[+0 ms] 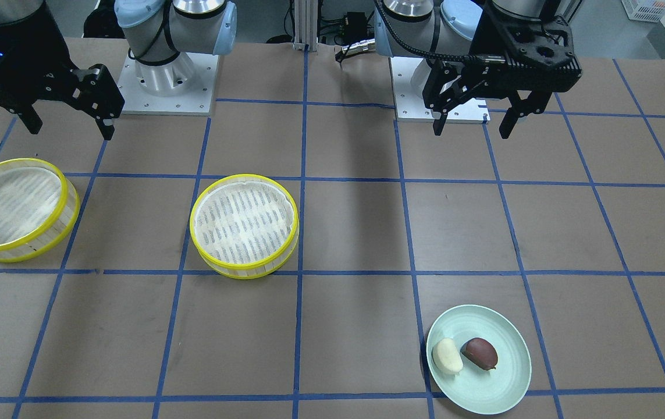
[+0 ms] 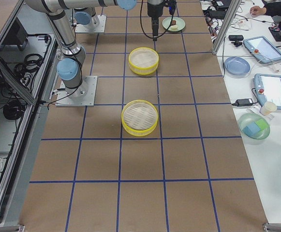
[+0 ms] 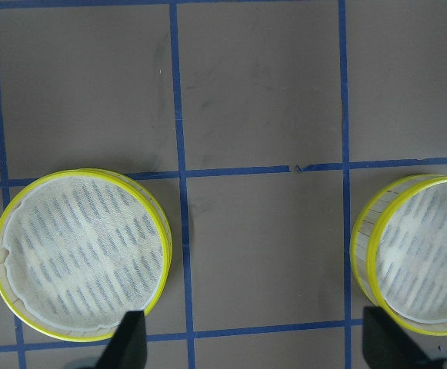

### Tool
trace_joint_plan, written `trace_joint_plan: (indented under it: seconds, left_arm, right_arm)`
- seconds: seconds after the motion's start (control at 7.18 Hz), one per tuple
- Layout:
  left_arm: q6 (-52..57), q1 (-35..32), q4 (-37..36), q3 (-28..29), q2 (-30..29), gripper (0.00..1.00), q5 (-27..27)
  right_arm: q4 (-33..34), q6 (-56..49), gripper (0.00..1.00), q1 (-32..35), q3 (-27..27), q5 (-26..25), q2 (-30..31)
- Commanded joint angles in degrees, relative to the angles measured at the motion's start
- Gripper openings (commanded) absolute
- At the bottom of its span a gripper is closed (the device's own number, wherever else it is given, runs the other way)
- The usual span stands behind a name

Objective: Stack buns with steamer

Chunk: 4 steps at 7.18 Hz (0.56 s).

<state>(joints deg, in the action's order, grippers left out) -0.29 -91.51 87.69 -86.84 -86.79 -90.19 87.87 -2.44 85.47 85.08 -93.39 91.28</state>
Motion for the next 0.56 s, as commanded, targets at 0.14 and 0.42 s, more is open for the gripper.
trace_joint_plan:
  seconds: [0.14, 0.42]
  left_arm:
    - [-0.06, 0.02, -0.06, 0.01, -0.05, 1.0, 0.01]
    - [0.03, 0.19, -0.06, 0.01, -0.31, 1.0, -0.07]
  right_arm:
    - [0.46, -7.19, 1.0, -3.36, -0.09, -0.03, -0.49]
    - [0.38, -21.3, 1.0, -14.75, 0.0, 0.76, -1.63]
